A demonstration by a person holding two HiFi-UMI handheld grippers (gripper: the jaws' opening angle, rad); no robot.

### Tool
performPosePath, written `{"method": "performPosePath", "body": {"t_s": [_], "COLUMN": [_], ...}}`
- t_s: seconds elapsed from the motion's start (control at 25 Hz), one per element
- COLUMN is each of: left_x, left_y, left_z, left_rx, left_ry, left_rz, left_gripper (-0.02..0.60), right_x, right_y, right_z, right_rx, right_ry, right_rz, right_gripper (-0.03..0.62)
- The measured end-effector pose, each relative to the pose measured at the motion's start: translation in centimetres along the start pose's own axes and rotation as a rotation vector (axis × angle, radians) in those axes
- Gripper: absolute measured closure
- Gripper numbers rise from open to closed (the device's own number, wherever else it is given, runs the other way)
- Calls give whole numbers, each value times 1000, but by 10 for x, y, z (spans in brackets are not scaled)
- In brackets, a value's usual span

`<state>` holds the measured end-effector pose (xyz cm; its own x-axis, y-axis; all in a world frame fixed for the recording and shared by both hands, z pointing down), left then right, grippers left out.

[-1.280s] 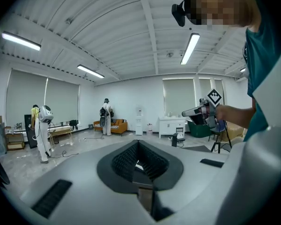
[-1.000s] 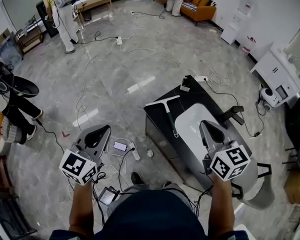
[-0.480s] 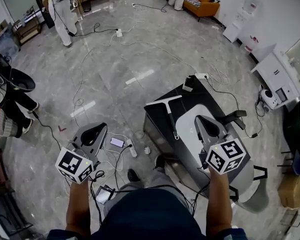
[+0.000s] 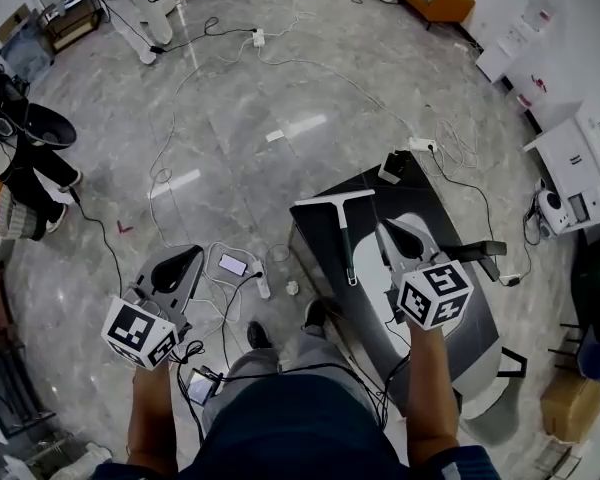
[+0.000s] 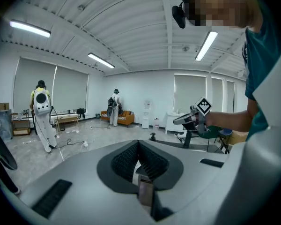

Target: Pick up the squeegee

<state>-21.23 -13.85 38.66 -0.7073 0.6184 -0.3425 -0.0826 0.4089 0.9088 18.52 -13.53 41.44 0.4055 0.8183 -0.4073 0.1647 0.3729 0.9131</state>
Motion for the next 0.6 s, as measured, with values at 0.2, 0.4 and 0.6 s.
{"method": "performPosePath", "body": {"t_s": [0.2,0.4,0.6], "left_x": [-17,-34,-50], "left_y": [10,18,26], "left_z": [-7,-12,-15], "left_rx": [27,57,72], "left_ry": [-28,-44,-50], "left_rz": [-25,-49,-69], "left_gripper": [577,575,575], "right_x": [-35,-67,-98], "right_y": [24,50,80], "right_z": [19,35,48], "right_rx": [-11,-27,-52], "right_ry": [-34,-64,-84], "right_rz": [-58,-121,-182], "right_gripper": [583,580,557]}}
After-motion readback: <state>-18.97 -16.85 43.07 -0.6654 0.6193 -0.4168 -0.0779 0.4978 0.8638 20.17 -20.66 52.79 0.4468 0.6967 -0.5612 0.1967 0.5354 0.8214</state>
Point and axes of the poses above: the fingertips, and each gripper's own axes: x backward along the fingers, z to its right, y out of its underside, the point moved 9 cm from there along x, backward along the fingers, and after that the axes turned 11 degrees about x, right-handed, at the moved point
